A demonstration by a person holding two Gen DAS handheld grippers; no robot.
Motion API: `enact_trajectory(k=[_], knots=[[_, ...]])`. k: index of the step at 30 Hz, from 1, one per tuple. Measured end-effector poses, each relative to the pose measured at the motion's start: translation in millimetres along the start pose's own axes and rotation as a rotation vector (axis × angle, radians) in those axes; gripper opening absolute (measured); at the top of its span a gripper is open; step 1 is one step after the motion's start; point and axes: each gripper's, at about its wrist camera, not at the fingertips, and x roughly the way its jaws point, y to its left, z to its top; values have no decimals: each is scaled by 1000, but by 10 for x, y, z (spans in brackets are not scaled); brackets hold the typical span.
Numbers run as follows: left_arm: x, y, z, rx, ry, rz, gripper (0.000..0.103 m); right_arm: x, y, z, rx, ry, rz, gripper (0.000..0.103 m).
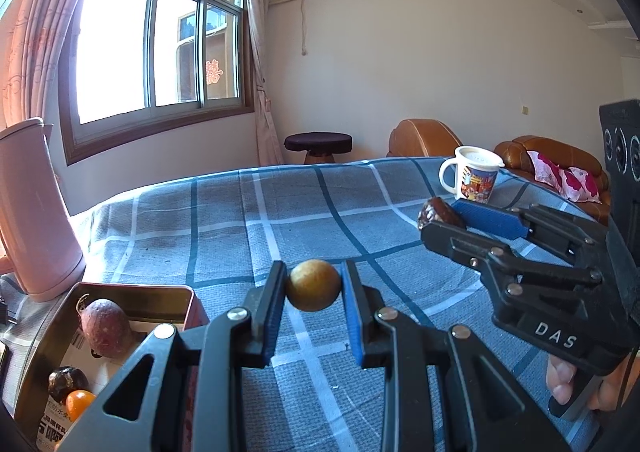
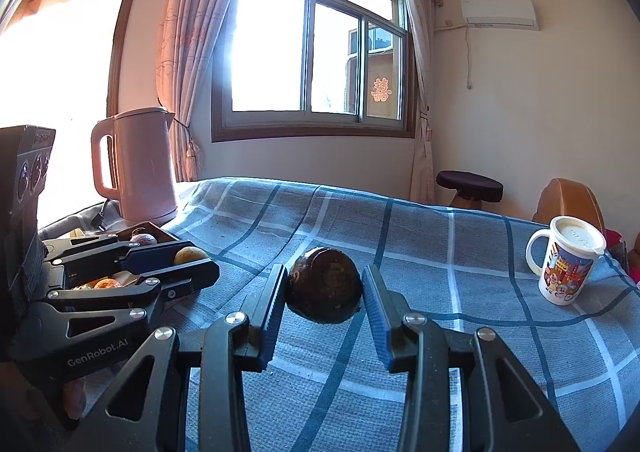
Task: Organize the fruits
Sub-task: 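Lift the dark brown fruit with the right tool while the left tool lifts the yellow fruit, then carry the dark brown fruit over the tin while the left tool carries the yellow fruit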
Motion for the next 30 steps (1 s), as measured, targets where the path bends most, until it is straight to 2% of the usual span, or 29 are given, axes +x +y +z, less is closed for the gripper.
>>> enact_trajectory(k=[30], knots=[[-430, 430, -164, -36, -38, 64, 29, 59, 621, 3, -48, 12, 125, 41]])
